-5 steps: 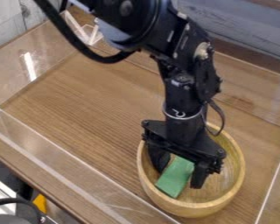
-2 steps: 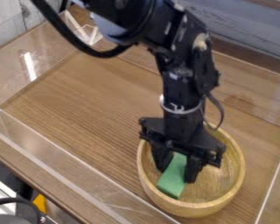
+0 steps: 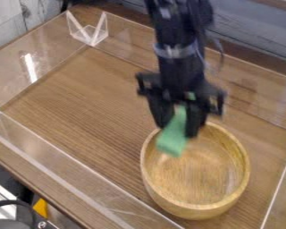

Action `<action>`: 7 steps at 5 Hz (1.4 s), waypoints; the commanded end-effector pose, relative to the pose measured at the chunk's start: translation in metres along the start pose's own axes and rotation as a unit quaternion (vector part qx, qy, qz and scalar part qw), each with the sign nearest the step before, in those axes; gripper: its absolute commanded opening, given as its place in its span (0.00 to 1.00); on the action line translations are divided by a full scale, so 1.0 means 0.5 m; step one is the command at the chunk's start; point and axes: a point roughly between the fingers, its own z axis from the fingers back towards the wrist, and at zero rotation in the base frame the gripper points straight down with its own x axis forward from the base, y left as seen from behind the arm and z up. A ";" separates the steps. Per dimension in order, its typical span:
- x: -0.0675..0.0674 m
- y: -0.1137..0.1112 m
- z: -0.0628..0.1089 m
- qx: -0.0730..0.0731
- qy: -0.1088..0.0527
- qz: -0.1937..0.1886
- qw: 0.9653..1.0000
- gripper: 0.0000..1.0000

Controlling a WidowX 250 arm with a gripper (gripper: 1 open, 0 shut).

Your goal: Remove the green block from inside the brown bowl and put it on the table

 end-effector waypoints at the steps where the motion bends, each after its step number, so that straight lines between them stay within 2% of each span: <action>1: 0.025 0.048 0.053 0.002 -0.023 -0.010 1.000 0.00; 3: -0.005 0.152 0.028 0.028 -0.022 -0.016 0.999 0.00; 4: -0.021 0.146 0.017 0.035 -0.017 -0.048 0.998 0.00; 6: 0.015 0.176 0.008 0.043 -0.022 -0.029 0.998 0.00; 7: 0.028 0.182 -0.015 0.048 -0.021 -0.038 0.998 0.00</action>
